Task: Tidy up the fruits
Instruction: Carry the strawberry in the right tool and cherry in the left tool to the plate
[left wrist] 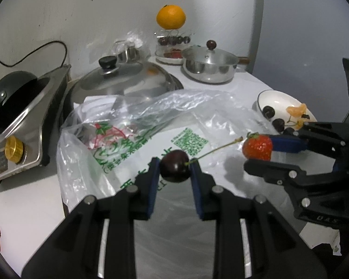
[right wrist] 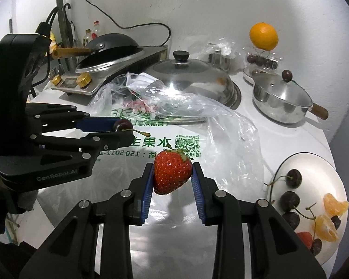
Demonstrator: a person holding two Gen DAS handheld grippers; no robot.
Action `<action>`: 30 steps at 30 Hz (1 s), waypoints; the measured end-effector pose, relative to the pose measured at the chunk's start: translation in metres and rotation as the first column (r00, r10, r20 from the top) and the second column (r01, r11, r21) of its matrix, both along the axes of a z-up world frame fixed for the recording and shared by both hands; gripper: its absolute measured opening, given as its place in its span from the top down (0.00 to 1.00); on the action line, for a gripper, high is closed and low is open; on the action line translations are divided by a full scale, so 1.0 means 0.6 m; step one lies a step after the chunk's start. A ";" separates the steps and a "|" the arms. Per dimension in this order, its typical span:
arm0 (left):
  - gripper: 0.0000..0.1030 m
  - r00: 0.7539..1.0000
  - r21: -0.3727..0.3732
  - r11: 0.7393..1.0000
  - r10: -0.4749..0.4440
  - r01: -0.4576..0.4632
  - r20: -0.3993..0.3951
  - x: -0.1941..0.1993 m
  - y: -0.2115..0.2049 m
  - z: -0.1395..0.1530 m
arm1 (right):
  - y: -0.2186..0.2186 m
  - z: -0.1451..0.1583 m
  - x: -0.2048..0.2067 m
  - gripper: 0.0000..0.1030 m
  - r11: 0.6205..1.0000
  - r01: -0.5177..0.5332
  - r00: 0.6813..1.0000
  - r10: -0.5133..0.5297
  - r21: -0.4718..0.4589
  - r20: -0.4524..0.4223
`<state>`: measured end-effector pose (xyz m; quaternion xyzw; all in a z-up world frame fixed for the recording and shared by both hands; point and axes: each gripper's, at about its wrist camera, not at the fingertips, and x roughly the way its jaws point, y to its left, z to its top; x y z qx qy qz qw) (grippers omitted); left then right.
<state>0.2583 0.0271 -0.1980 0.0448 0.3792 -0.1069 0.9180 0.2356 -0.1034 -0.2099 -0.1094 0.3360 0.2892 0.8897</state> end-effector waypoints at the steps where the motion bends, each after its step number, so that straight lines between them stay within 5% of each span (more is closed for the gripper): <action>1: 0.74 1.000 0.004 1.000 -0.002 0.002 0.003 -0.003 -0.003 0.003 | -0.003 0.002 -0.003 0.67 1.000 0.002 1.000 -0.002 0.001 0.002; 30: 0.74 0.995 0.036 0.996 -0.086 0.085 0.039 -0.036 -0.125 0.045 | -0.131 0.027 -0.048 0.67 0.994 0.091 0.995 -0.093 0.059 0.037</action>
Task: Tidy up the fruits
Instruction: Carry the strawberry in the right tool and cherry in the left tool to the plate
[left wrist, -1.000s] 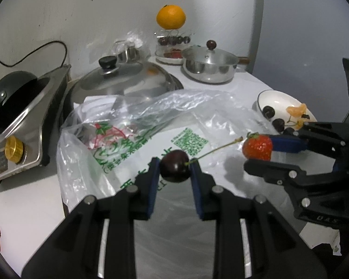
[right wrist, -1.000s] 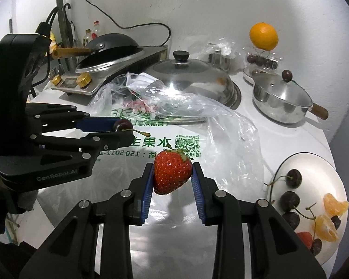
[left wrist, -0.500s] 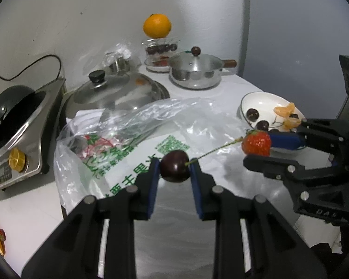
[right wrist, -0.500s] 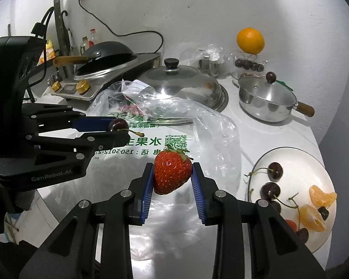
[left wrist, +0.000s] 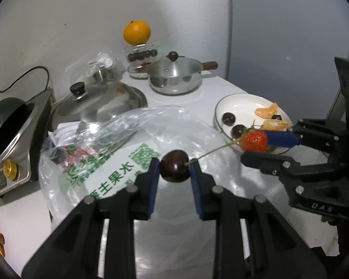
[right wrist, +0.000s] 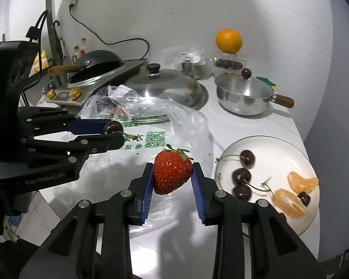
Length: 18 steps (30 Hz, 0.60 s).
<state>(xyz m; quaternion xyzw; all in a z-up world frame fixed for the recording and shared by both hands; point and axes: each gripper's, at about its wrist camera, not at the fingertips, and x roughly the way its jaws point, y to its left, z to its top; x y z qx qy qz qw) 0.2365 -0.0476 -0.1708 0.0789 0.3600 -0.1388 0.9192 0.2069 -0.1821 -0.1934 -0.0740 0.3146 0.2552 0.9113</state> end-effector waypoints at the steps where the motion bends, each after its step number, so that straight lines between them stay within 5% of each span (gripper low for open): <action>1: 0.74 1.000 0.000 1.000 -0.003 0.003 -0.001 -0.001 -0.006 0.001 | -0.006 -0.001 -0.001 0.67 1.000 0.004 1.000 -0.004 0.002 -0.001; 18: 0.74 0.998 -0.005 0.998 -0.055 0.055 -0.018 0.016 -0.083 -0.003 | -0.085 -0.011 0.003 0.67 0.998 0.062 0.998 -0.061 0.014 -0.020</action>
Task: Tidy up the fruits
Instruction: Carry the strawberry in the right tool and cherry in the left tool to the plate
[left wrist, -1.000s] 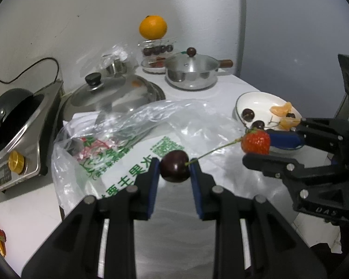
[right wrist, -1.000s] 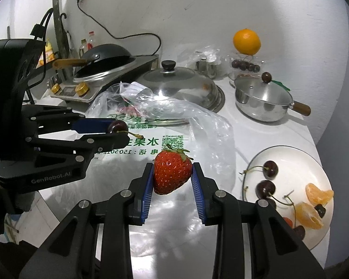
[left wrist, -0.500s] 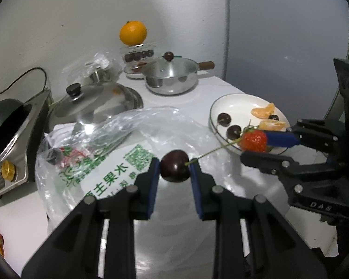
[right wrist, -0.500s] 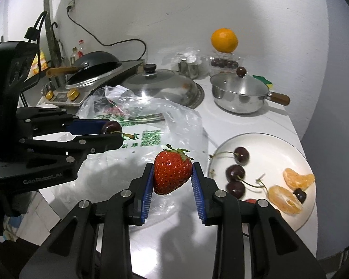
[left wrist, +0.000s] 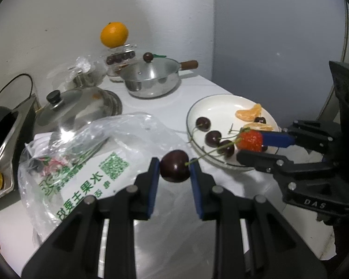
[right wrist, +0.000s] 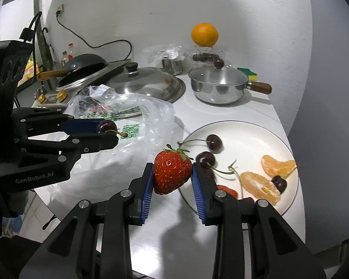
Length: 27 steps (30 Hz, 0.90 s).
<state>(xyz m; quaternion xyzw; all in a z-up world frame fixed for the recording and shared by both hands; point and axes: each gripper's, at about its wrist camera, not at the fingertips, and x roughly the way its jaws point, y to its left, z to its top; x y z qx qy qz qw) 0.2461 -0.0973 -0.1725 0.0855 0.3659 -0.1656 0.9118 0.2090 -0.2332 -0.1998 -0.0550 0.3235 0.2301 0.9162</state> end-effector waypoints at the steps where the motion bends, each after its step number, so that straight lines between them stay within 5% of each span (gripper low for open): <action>1: 0.74 1.000 0.000 1.000 -0.004 0.004 -0.002 0.002 -0.006 0.000 | -0.005 -0.001 0.002 0.67 1.000 0.003 1.000 -0.003 0.001 -0.001; 27: 0.74 0.997 0.009 0.998 -0.064 0.064 -0.047 0.070 -0.102 -0.025 | -0.107 -0.008 0.055 0.67 0.998 0.049 0.999 -0.050 0.041 -0.001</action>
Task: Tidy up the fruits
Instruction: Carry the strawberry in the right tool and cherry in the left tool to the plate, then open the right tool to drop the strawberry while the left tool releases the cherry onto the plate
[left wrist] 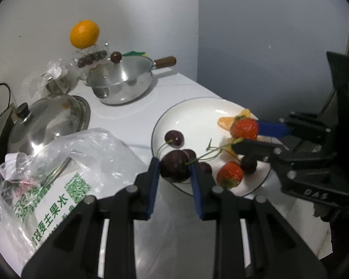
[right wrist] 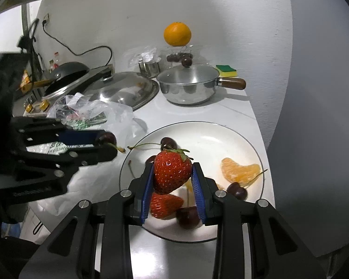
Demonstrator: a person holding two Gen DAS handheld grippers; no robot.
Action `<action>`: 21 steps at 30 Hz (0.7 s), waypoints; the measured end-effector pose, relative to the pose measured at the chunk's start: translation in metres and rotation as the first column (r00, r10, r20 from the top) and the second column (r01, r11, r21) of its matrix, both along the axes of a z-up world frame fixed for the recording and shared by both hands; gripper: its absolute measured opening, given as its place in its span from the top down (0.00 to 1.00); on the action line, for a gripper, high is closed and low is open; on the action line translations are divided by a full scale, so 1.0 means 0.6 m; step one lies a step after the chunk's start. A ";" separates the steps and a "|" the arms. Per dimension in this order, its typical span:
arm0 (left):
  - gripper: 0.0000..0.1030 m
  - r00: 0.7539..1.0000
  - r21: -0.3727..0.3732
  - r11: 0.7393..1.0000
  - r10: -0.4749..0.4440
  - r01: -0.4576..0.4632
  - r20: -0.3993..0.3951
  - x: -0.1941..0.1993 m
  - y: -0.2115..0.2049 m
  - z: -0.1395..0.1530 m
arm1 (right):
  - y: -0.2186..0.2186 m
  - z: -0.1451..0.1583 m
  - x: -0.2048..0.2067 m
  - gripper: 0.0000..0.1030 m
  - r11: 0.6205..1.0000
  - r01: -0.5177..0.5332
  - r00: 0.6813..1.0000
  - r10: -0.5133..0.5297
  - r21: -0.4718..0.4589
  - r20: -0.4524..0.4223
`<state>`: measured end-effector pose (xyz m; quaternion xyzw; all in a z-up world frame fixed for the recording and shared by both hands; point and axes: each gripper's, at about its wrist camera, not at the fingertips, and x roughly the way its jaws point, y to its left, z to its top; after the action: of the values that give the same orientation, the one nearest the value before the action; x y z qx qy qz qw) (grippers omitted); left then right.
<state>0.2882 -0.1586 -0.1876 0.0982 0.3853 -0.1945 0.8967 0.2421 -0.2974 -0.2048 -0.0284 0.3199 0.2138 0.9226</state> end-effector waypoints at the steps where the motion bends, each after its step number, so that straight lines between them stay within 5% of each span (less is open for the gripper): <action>1: 0.74 1.000 0.000 1.000 -0.001 0.001 -0.001 0.004 -0.006 -0.002 | -0.006 -0.001 0.001 0.67 1.000 0.003 1.000 -0.003 0.006 -0.001; 21: 0.74 0.999 -0.062 0.997 -0.040 0.039 -0.006 0.054 -0.056 -0.017 | -0.047 -0.007 0.061 0.67 0.999 0.041 0.999 -0.041 -0.022 0.001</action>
<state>0.3205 -0.1925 -0.1981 0.0775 0.3802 -0.2242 0.8940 0.2787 -0.3256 -0.2091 -0.0319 0.3226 0.1912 0.9265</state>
